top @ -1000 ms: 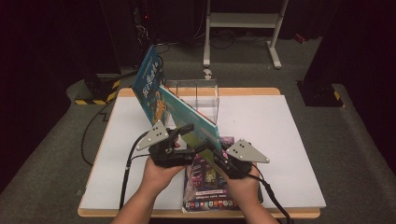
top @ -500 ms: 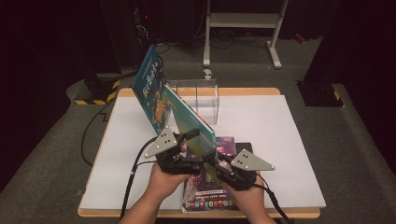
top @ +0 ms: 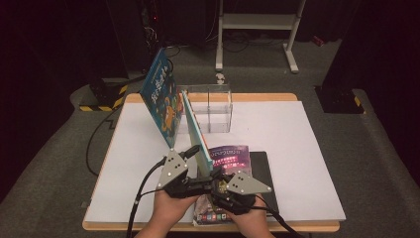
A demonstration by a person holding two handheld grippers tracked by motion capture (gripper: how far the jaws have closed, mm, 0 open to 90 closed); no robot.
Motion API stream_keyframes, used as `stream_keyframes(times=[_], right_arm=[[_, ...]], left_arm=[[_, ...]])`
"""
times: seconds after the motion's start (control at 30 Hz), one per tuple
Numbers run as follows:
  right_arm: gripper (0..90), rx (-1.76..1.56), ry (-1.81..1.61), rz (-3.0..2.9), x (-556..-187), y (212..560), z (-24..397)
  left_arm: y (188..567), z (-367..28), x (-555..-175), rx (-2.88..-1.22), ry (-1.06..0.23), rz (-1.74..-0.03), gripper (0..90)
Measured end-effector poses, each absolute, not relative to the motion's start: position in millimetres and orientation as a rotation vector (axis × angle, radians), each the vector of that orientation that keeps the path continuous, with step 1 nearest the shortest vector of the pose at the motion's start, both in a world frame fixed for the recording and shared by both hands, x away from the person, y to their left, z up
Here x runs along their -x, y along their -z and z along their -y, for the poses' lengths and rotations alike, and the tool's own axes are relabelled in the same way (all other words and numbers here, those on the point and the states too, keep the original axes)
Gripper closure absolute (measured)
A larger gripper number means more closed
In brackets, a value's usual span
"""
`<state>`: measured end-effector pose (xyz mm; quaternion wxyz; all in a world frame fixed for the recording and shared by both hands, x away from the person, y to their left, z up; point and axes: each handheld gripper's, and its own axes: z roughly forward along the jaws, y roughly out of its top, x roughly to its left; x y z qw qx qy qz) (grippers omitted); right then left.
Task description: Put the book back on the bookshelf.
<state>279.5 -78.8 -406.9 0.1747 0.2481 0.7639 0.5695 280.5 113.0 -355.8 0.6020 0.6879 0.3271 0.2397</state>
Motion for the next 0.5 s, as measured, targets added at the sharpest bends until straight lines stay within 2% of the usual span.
stream_keyframes(times=[0.13, 0.3, 0.5], right_arm=[[54.8, -0.672, -1.634, -2.197, -278, 409, 75], [53.8, -0.61, -1.677, -2.234, -274, 412, 77], [54.6, -0.616, -1.752, -2.212, -274, 414, 91]], left_arm=[[355, -123, -275, -1.618, -0.579, -0.738, 16.0], [352, -136, -273, -1.617, -0.557, -0.713, 25.1], [347, -152, -273, -1.586, -0.57, -0.729, 28.6]])
